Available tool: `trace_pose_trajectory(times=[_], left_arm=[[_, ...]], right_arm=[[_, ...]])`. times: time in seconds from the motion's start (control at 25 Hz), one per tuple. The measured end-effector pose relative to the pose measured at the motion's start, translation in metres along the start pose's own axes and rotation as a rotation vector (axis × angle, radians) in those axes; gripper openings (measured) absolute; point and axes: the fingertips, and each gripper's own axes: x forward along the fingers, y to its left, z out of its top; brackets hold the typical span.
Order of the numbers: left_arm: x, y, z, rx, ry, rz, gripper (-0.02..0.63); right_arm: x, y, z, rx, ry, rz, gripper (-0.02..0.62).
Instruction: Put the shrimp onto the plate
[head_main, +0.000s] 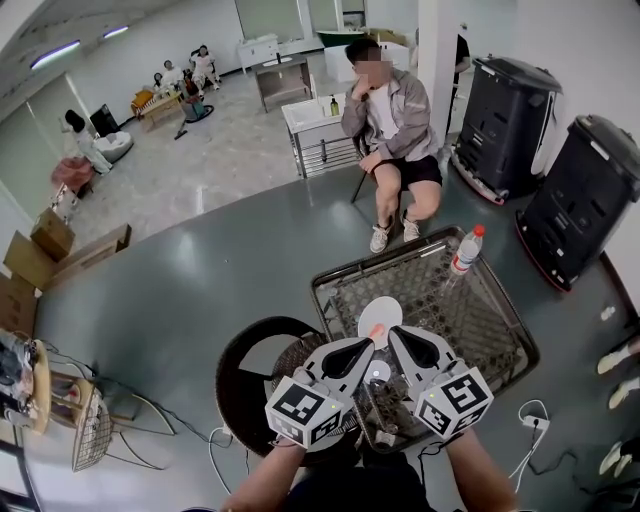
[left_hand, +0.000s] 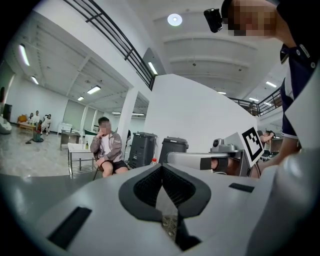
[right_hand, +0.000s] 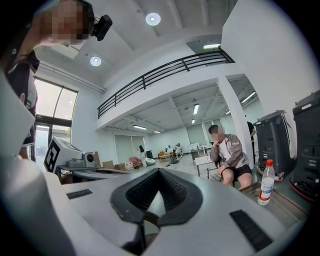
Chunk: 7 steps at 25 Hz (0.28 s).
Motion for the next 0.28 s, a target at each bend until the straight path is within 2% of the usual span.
trace_pose_trajectory(times=[0.28], left_arm=[[0.0023, -0.0056, -0.003, -0.009, 0.009, 0.002, 0.009]], right_arm=[[-0.0041, -0.0026, -0.0001, -0.002, 0.004, 0.004, 0.005]])
